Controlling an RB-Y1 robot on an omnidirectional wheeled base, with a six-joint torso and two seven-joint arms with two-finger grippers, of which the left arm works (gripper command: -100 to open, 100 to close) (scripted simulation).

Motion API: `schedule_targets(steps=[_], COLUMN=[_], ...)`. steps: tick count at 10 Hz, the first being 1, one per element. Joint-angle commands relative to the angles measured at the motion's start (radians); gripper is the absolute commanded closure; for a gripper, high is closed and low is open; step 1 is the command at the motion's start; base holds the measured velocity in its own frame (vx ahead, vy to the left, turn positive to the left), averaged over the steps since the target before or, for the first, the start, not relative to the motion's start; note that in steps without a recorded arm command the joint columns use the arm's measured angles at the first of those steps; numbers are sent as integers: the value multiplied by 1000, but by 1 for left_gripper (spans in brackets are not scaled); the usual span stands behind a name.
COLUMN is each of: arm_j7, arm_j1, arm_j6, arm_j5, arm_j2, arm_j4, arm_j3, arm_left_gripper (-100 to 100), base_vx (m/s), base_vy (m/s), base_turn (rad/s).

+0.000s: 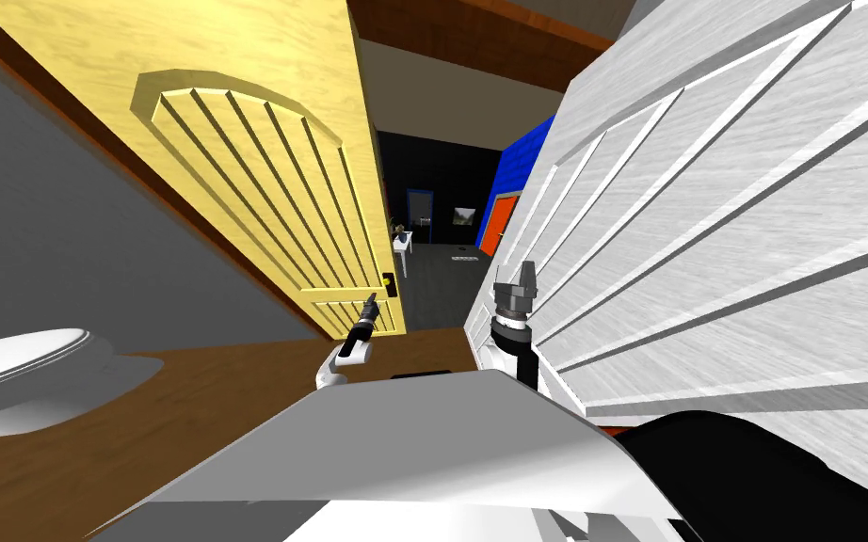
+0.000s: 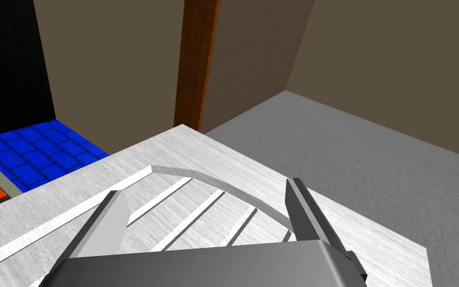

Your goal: Pull the door open

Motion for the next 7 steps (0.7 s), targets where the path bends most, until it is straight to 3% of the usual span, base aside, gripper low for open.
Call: schedule_targets(steps=[1, 2, 7], arm_j7=[7, 5, 63], arm_j1=[-11, -8, -8], arm_j6=[7, 5, -35], arm_j5=[5, 3, 44], arm_j2=[0, 2, 94], arm_j4=[26, 15, 85], arm_j3=[-2, -1, 61], arm_left_gripper=[-100, -100, -100], base_vx=[192, 84, 190], base_vy=[28, 9, -50], base_turn=[-43, -7, -152])
